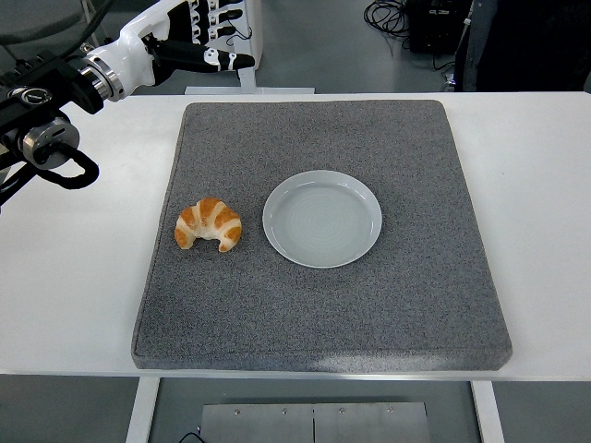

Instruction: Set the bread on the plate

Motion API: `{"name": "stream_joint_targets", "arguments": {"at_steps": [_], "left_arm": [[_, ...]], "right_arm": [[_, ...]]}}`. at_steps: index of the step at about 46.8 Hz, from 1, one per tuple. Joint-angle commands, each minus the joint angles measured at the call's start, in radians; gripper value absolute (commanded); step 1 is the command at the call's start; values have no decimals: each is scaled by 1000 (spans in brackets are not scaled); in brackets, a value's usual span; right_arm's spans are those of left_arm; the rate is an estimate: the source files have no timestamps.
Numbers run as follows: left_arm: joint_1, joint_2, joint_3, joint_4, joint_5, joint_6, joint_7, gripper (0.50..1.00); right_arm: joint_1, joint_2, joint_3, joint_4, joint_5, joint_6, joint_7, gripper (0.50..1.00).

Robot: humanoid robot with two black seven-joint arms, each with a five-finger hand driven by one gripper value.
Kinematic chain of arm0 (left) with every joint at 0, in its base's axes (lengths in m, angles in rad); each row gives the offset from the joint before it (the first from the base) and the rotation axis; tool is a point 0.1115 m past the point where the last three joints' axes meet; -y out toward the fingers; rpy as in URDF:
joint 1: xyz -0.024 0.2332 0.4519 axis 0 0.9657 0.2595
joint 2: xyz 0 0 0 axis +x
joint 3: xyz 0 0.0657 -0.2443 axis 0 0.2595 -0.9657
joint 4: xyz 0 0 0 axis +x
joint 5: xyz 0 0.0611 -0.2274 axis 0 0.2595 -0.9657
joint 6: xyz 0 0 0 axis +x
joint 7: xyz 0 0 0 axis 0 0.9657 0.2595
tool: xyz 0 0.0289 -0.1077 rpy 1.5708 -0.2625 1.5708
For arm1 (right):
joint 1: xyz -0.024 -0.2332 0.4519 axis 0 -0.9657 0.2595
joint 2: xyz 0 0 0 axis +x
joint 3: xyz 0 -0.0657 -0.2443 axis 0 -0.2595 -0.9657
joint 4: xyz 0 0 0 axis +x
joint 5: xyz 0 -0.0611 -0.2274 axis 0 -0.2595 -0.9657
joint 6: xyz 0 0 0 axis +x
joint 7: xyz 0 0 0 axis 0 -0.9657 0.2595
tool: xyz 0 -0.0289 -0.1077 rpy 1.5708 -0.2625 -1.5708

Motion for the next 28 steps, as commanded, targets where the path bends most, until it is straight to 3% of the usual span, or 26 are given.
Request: {"name": "stream_joint_targets", "arguments": {"at_steps": [1,28], "left_arm": [[-8,33,27,-35,38,-1,1,1000],[-11,172,134,-186,347,-1,-1,1000]], "right_arm": [[0,0,0,0,-1,0,0,1000],[0,0,0,0,0,0,0,1000]]}}
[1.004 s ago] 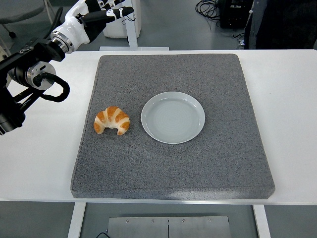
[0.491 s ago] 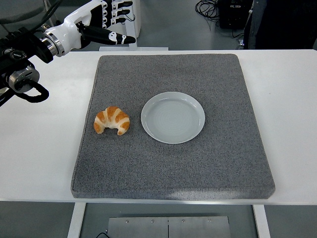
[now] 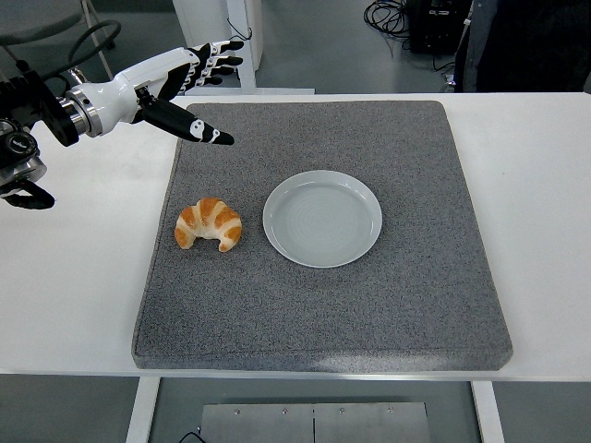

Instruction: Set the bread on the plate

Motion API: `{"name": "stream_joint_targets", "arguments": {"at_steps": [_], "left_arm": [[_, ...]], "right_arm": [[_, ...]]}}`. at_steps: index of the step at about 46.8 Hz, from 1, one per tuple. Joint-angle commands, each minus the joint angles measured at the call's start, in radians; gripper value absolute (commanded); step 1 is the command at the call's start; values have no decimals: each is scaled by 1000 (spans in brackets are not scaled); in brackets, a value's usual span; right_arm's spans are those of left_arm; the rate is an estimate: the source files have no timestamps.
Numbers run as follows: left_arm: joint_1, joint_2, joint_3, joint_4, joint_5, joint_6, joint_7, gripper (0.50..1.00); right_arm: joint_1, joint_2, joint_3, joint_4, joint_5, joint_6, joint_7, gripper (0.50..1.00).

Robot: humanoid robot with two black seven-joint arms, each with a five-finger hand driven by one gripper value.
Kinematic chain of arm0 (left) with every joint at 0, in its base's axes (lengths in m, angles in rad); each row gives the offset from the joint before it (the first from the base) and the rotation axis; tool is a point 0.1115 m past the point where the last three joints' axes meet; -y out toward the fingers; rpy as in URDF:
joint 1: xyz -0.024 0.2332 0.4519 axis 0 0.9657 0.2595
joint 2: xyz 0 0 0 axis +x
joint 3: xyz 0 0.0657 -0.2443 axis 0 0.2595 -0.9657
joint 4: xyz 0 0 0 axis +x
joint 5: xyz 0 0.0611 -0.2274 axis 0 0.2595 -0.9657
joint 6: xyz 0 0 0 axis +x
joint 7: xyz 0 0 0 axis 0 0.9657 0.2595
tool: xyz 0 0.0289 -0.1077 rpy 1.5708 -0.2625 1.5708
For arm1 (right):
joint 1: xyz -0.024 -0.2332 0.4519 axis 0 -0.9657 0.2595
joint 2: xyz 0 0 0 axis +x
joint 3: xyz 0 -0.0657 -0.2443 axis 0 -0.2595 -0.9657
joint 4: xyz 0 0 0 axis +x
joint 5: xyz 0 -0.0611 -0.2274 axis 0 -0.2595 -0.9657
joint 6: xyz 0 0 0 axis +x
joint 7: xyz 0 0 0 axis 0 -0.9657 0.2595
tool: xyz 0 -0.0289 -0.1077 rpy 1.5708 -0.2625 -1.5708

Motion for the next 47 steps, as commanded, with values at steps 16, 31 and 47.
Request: {"name": "stream_joint_targets", "arguments": {"at_steps": [16,31,47], "left_arm": [[4,71,41,-52,302,-1,-3,1000],[33,67,44,-78,461,1,-13,1000],[142,38,42,-77,744,63,-16,1000]], "right_arm": [[0,0,0,0,0,0,0,1000],[0,0,0,0,0,0,0,1000],[0,0,0,0,0,0,0,1000]]}}
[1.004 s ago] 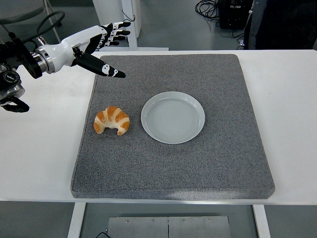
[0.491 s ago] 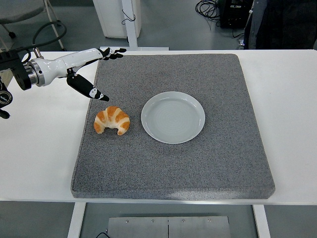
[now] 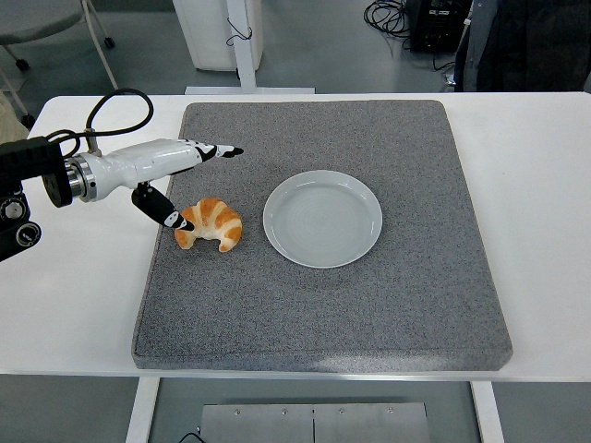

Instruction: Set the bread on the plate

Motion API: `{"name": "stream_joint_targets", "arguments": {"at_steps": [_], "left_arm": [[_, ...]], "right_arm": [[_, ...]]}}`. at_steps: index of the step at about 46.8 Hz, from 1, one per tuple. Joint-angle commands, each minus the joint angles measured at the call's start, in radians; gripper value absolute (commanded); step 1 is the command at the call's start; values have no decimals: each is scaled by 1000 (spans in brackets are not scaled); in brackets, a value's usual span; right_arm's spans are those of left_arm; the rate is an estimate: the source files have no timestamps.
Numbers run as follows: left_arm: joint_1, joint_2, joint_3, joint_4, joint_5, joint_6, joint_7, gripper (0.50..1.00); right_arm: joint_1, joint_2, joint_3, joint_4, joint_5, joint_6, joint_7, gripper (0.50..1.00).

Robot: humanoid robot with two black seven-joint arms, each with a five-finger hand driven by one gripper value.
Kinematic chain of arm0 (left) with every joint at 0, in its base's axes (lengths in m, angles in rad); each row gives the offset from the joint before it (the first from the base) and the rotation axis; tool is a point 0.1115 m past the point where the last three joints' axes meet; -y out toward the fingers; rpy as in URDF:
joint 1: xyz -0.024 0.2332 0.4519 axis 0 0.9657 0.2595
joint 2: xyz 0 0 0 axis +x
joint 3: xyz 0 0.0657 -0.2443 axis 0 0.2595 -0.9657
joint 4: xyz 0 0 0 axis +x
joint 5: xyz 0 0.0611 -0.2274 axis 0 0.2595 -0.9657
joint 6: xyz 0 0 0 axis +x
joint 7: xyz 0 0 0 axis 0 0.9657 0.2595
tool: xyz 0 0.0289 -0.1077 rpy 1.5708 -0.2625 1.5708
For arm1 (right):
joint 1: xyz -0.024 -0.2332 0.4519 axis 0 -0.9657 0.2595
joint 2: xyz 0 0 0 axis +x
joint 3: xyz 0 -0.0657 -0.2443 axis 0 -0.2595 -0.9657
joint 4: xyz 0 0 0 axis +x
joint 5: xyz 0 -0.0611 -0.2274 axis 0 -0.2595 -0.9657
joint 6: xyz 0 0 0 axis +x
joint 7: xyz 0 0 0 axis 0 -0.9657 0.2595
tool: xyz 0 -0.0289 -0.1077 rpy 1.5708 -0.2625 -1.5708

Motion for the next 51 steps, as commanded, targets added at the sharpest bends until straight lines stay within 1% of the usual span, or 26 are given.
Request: {"name": "stream_joint_targets", "arguments": {"at_steps": [1,7,14,21,26,35,47,51], "left_arm": [[19,-13,0,3,17,4,0,1000],[49,-26,-2,12,30,10,0,1000],[65,-56,-2,60,93,55,0,1000],[69,-87,0,91,96,73,0,1000],[77,-104,-1,103,96,75,-1,1000],[77,-156,-4,178,73,75,-1,1000],[77,-162,-2,184,66,82,-1,1000],[77,-162,-2,184,68,94,-1,1000]], "right_arm": [[0,0,0,0,0,0,0,1000],[0,0,0,0,-1,0,0,1000],[0,0,0,0,0,0,0,1000],[0,0,0,0,0,0,0,1000],[0,0,0,0,0,0,0,1000],[0,0,0,0,0,0,0,1000],[0,0,0,0,0,0,0,1000],[0,0,0,0,0,2,0,1000]]}}
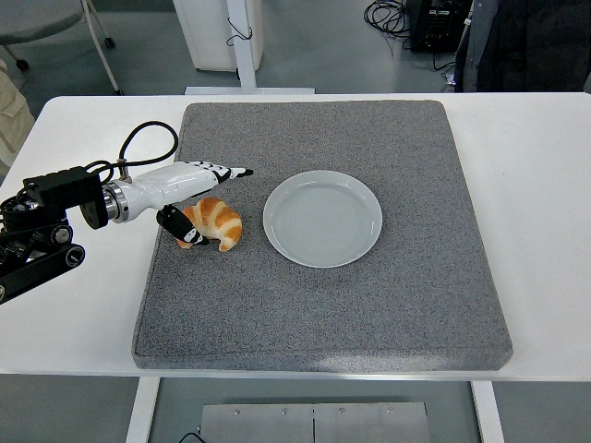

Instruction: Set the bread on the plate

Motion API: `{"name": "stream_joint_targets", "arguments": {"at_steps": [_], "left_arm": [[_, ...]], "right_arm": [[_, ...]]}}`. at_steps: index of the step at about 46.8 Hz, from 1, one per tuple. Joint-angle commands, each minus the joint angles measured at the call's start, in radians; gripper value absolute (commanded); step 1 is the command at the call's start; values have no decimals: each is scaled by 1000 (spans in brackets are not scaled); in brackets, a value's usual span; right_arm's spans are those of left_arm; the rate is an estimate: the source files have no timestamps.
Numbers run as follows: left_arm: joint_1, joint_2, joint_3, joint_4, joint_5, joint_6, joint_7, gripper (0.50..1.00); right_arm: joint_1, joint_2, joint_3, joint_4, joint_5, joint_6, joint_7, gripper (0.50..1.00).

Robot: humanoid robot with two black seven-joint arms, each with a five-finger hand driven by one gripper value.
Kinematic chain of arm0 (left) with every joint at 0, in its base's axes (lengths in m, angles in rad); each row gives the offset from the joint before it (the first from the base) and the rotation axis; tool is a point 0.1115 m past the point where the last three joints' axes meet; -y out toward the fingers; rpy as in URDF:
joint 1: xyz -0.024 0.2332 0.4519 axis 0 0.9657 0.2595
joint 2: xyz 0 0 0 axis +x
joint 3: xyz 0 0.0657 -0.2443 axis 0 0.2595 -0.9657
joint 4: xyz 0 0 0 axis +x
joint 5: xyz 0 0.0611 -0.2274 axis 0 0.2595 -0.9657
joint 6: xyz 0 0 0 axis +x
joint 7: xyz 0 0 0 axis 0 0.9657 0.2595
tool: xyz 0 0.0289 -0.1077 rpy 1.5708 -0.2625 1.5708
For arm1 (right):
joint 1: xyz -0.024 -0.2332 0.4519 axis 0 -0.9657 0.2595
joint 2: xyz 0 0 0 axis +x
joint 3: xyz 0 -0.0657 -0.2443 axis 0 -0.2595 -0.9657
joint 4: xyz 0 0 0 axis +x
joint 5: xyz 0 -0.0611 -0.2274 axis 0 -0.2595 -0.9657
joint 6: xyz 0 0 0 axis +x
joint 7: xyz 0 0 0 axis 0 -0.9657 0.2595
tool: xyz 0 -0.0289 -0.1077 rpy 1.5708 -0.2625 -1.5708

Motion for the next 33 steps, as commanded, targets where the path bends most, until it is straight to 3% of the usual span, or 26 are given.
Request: {"name": "stream_joint_targets", "arguments": {"at_steps": [1,6,14,33], "left_arm": [[0,-2,0,0,2,11,0,1000],[1,-5,2,0,8,22,0,966],[6,-9,2,1,14,22,0,796],[15,-11,2,1,13,28,-21,764]], "right_arm": [[0,0,0,0,0,0,0,1000],[0,0,0,0,0,0,0,1000],[0,0,0,0,0,1,0,1000],[0,0,0,0,0,0,0,1000]]}}
